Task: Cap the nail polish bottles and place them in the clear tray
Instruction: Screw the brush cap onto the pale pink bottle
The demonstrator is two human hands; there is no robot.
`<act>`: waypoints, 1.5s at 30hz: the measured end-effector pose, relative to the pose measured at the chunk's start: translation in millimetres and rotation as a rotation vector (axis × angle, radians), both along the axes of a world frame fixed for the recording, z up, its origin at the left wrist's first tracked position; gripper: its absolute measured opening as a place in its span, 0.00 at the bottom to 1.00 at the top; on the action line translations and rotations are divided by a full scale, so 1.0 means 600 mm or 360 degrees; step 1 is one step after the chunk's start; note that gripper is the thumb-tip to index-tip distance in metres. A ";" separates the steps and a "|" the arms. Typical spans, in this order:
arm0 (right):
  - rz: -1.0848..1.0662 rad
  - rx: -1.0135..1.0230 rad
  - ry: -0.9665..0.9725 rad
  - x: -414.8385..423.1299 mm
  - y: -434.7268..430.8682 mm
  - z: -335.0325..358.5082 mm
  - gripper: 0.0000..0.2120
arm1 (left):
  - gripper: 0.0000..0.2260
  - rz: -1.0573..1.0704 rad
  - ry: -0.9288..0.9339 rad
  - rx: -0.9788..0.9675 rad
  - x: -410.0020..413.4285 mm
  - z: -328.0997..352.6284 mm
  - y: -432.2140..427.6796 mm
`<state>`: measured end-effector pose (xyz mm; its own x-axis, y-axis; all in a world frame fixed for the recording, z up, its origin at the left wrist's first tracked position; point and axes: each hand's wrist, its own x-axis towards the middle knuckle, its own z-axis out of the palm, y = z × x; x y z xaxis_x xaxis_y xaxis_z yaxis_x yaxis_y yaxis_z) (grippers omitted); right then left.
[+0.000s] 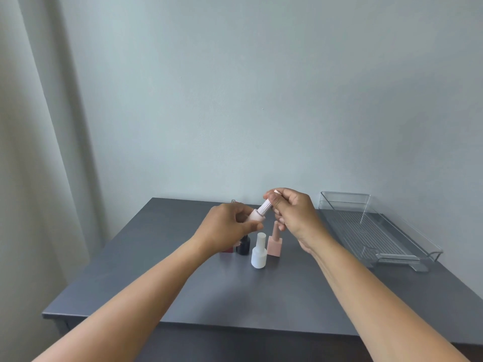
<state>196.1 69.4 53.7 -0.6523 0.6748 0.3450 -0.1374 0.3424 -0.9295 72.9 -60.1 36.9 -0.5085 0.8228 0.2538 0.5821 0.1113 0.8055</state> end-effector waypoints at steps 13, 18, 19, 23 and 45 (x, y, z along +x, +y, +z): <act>-0.0367 -0.0079 0.0086 0.023 0.065 -0.017 0.09 | 0.11 -0.0067 -0.0270 -0.0088 -0.023 -0.045 -0.036; -0.0723 -0.0094 -0.0049 0.025 0.128 -0.060 0.09 | 0.11 -0.0010 -0.0243 -0.0191 -0.029 -0.082 -0.036; -0.0747 -0.0091 -0.0118 0.024 0.138 -0.070 0.09 | 0.11 0.0004 -0.0235 -0.0191 -0.030 -0.088 -0.035; -0.0776 -0.0032 -0.0475 0.015 0.170 -0.107 0.12 | 0.10 0.0028 -0.0207 -0.0176 -0.035 -0.102 -0.029; -0.0903 0.0129 -0.0801 -0.030 0.241 -0.143 0.11 | 0.20 0.0380 -0.0040 0.0143 -0.070 -0.040 -0.060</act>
<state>178.0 213.9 -31.8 -0.3049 0.9388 0.1602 0.5136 0.3037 -0.8024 30.9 -95.8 12.9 -0.6929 0.6533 0.3052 0.5276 0.1708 0.8322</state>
